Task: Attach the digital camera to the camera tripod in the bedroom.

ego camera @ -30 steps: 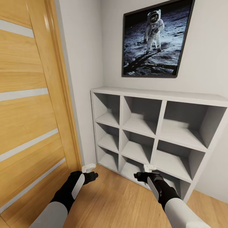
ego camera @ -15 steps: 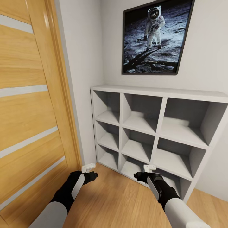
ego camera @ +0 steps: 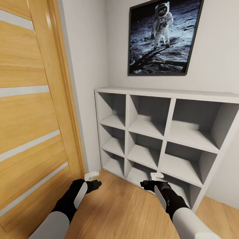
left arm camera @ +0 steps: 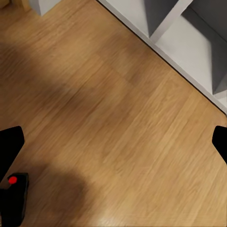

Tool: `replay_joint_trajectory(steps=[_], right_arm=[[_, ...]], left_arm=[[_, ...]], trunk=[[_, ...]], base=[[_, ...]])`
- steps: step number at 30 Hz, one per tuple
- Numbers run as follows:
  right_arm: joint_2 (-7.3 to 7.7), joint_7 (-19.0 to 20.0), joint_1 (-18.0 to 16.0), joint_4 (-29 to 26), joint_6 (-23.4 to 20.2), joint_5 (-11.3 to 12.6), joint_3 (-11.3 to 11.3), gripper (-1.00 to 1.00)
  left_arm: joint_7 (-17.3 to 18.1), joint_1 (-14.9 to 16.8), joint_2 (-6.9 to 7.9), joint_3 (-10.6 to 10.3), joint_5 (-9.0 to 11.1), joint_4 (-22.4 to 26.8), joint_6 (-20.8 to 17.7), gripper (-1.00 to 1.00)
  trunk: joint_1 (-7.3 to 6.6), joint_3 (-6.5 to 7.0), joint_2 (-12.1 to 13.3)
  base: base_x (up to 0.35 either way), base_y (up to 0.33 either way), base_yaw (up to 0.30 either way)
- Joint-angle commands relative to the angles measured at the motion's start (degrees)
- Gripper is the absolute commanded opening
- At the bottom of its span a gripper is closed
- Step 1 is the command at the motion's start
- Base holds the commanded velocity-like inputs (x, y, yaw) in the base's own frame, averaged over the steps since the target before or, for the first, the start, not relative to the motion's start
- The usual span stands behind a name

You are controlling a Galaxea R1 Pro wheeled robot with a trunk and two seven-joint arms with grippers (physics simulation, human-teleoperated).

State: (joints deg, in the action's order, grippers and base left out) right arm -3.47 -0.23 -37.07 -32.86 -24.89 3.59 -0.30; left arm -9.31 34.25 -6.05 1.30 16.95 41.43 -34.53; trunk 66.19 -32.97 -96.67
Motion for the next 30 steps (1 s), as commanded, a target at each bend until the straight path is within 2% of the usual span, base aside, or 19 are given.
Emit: replay_joint_trajectory(steps=[1,4,8,12,13,17,25,30], right_arm=[[0.01,0.0,0.0,-0.1,-0.2,0.4,0.0,1.0],[0.03,0.1,0.0,-0.1,0.0,0.4,0.0,1.0],[0.03,0.1,0.0,-0.1,0.3,0.4,0.0,1.0],[0.03,0.1,0.0,-0.1,0.3,0.4,0.0,1.0],[-0.01,0.1,0.0,-0.2,0.2,0.4,0.0,1.0],[-0.01,0.1,0.0,-0.2,0.2,0.4,0.0,1.0],[-0.09,0.0,0.0,-0.2,0.4,0.1,0.3,1.0],[-0.09,-0.1,0.0,-0.1,0.5,-0.2,0.5,1.0]], left_arm=[[-0.4,0.0,0.12,0.2,0.6,0.1,-0.2,1.0],[-0.4,0.0,0.85,0.2,0.7,0.1,-0.2,1.0],[-0.4,0.0,2.74,0.4,1.1,0.1,-0.3,1.0],[-0.4,0.0,2.88,0.4,1.2,0.1,-0.4,1.0],[-0.4,0.0,3.04,0.3,1.1,1.8,-0.4,1.0],[-0.4,0.0,3.09,0.3,1.0,2.6,-0.4,1.0],[-0.6,0.0,3.1,0.3,0.8,2.6,-0.3,1.0],[-3.8,0.0,3.07,0.1,0.7,2.6,-0.3,1.0]], trunk=[[0.22,-0.25,-0.4],[0.88,-0.79,-1.7],[1.76,-1.5,-3.3],[2.64,-2.22,-4.9],[2.86,-2.4,-5.3],[3.74,-3.12,-6.9],[5.49,-4.56,-10.1],[6.59,-5.45,-12.1]], base=[[0.0,0.0,0.0],[0.0,0.0,0.0],[0.0,0.0,0.0],[0.0,0.0,0.0],[0.0,0.0,0.0],[0.0,0.0,0.0],[0.0,0.0,0.0],[0.0,0.0,0.0]])
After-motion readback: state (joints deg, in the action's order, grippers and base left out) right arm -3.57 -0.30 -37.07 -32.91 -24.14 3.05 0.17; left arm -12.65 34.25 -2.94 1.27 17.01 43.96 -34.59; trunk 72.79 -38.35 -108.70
